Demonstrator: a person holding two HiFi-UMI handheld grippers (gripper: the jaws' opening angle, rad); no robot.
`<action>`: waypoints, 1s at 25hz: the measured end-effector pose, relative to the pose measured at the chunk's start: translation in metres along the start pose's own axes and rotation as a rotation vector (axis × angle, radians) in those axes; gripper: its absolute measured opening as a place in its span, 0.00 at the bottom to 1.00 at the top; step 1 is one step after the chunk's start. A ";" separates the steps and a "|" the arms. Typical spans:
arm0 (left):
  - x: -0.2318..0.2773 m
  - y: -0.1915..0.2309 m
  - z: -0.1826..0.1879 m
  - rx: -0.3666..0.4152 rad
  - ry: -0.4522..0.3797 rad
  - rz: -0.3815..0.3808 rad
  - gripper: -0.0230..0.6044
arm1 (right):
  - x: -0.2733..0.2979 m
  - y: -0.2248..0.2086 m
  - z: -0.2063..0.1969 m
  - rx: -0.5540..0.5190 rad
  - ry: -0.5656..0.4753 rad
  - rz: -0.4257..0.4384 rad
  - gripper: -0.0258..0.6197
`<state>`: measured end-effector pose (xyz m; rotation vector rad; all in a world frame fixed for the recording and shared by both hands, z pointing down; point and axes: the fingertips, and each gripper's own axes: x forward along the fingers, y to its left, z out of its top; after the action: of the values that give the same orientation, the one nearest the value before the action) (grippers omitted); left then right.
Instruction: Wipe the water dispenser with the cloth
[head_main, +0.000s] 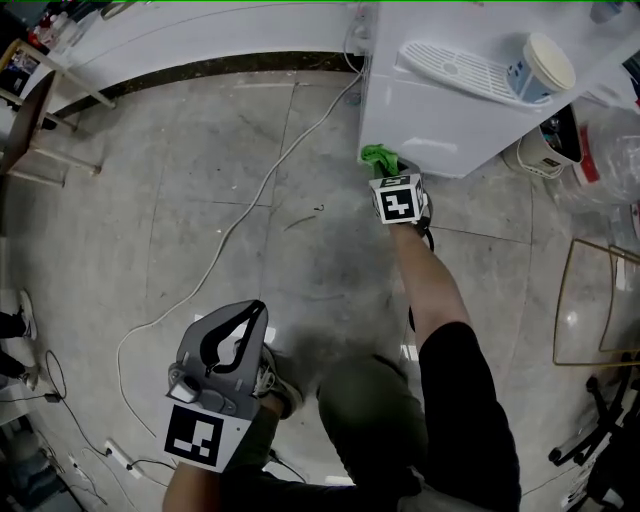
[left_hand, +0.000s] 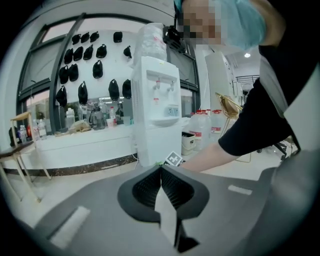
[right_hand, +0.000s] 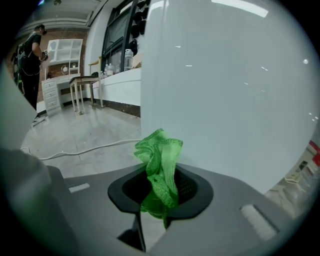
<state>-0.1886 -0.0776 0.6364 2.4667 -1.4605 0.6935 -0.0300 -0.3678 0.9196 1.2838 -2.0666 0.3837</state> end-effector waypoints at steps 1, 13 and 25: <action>0.001 -0.001 0.002 0.004 -0.005 -0.005 0.04 | -0.003 -0.011 -0.005 0.014 0.003 -0.013 0.18; 0.032 -0.044 0.012 0.095 0.001 -0.111 0.04 | -0.081 -0.190 -0.075 0.249 0.038 -0.283 0.18; 0.051 -0.066 0.043 0.148 -0.048 -0.161 0.04 | -0.132 -0.199 -0.108 0.417 -0.049 -0.290 0.18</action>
<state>-0.0976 -0.1013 0.6288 2.6940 -1.2489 0.7386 0.2247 -0.3118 0.8919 1.8258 -1.8585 0.6785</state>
